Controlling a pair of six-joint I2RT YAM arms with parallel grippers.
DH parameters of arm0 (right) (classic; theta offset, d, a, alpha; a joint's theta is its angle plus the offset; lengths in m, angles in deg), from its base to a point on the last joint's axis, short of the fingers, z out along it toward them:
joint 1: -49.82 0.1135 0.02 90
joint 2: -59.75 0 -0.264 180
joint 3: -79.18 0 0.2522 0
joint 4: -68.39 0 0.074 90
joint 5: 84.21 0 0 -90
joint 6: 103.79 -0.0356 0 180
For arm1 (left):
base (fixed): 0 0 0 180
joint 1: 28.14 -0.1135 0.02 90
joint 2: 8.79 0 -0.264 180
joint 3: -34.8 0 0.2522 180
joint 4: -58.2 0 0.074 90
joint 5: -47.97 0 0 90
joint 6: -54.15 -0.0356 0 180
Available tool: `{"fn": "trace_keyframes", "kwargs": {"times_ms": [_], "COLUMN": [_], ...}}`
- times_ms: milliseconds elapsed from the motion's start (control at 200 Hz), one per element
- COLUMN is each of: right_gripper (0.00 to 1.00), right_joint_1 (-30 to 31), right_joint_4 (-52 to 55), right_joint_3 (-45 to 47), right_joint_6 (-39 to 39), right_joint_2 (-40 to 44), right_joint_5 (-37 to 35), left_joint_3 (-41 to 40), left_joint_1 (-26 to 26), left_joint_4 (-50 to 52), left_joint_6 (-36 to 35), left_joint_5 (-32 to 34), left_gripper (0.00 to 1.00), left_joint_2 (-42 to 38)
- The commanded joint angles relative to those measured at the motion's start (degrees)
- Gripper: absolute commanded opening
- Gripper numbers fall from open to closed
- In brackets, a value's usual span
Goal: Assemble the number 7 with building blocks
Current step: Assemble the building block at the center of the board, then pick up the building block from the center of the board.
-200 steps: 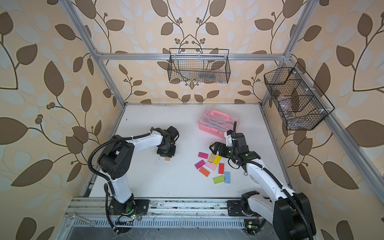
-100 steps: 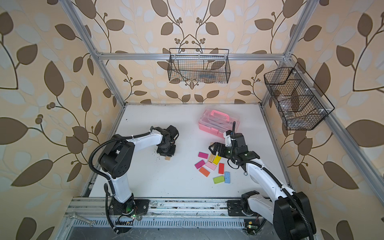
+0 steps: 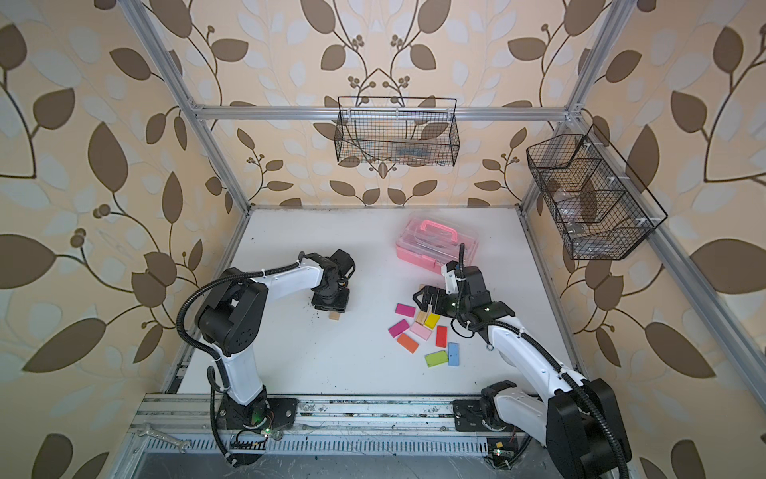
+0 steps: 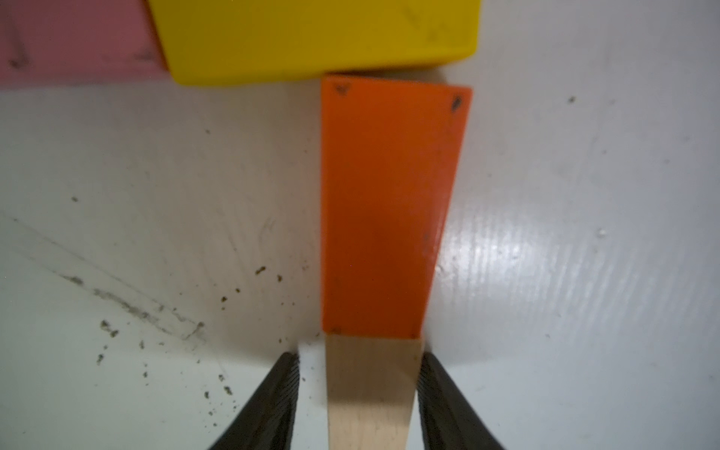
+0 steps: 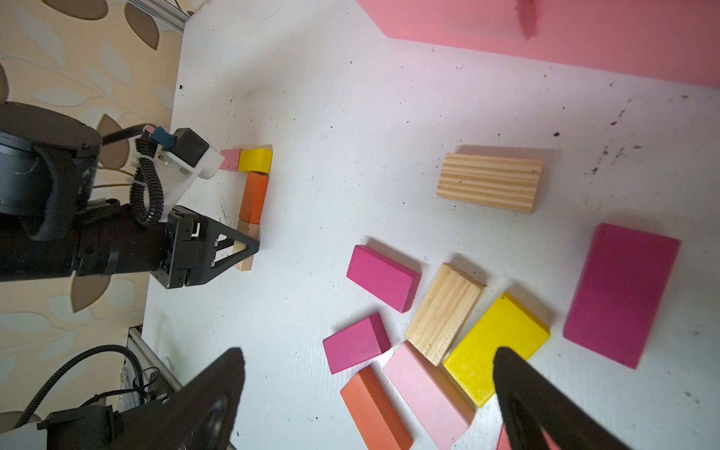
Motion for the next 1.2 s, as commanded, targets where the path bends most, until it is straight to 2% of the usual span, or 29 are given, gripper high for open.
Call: {"fn": "trace_keyframes", "kwargs": {"times_ms": [0,240,395,575,790,1000,1195], "right_gripper": [1.0,1.0,1.0,1.0,1.0,1.0,1.0], "right_joint_1": [0.4,1.8,5.6,12.3,17.5,18.7,13.6], "right_joint_4": [0.1,1.7,5.2,10.7,15.5,21.9,27.0], "right_joint_3": [-1.5,-3.6,-6.6,-10.0,-13.9,-17.0,-15.9], "right_joint_6": [-0.3,-0.8,-1.7,-4.7,-8.5,-7.7,-5.1], "right_joint_2": [-0.2,-0.3,1.0,5.1,7.5,9.2,11.5], "right_joint_5": [-1.2,-2.7,-6.2,-13.3,-17.2,-21.5,-20.8], "left_joint_3": [-0.8,0.5,-0.8,-6.4,-14.0,-16.3,-18.7], "left_joint_1": [-0.4,-0.4,-1.4,-4.7,-5.1,-5.5,-5.9], "left_joint_4": [0.9,1.8,-0.2,-3.8,-5.8,-8.4,-11.8], "left_joint_6": [0.4,1.6,2.9,4.9,7.0,8.3,8.3], "left_joint_5": [-0.7,-3.7,-7.3,-15.2,-16.9,-20.8,-24.5], "left_gripper": [0.55,0.6,0.63,0.66,0.68,0.7,0.76], "left_joint_2": [-3.5,-13.4,-22.9,-34.2,-43.1,-43.3,-39.8]}}
